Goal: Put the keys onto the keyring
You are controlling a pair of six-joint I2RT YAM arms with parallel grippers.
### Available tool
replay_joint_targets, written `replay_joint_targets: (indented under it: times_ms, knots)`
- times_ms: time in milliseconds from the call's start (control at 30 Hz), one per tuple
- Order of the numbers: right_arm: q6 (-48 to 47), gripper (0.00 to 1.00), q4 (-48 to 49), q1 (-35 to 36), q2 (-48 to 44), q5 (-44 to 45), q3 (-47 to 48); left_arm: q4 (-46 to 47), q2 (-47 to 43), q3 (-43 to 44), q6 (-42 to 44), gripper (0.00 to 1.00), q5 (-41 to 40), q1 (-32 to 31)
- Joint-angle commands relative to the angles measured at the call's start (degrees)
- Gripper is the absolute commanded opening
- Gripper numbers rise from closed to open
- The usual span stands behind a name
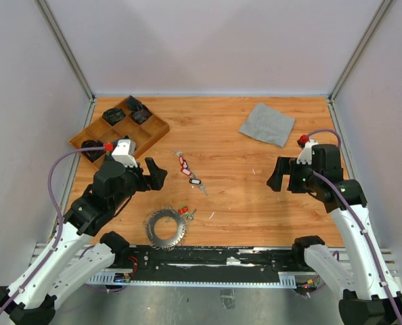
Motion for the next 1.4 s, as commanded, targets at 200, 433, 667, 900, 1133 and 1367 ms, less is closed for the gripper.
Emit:
replay_joint_targets:
  times_ms: [200, 433, 667, 900, 1133, 1367]
  knots:
    - [-2.8, 0.99, 3.3, 0.1, 1.4, -7.9, 0.5, 1.1, -0.3, -0.9, -2.2, 1.0, -1.0, 0.4]
    - [-1.9, 0.98, 7.5, 2.7, 5.4, -14.9, -0.2, 2.9, -0.6, -1.3, -1.8, 1.0, 0.2, 0.4]
    - [3.3, 0.98, 15.0, 22.3, 14.9, -1.1, 2.8, 3.9, -0.4, -0.4, 2.2, 1.0, 0.1, 0.4]
    - [6.7, 0.99, 24.3, 38.2, 30.4, 6.1, 9.5, 2.8, -6.6, 0.0, 4.1, 1.0, -3.8, 0.4]
    - [8.7, 0.8, 28.7, 46.6, 46.1, 5.4, 18.3, 2.7, -13.9, -1.7, 4.1, 0.99, -6.7, 0.4]
    - [9.7, 0.65, 29.4, 52.9, 59.6, 4.7, 26.9, 4.3, -16.7, -3.3, 3.8, 0.97, -7.5, 0.4]
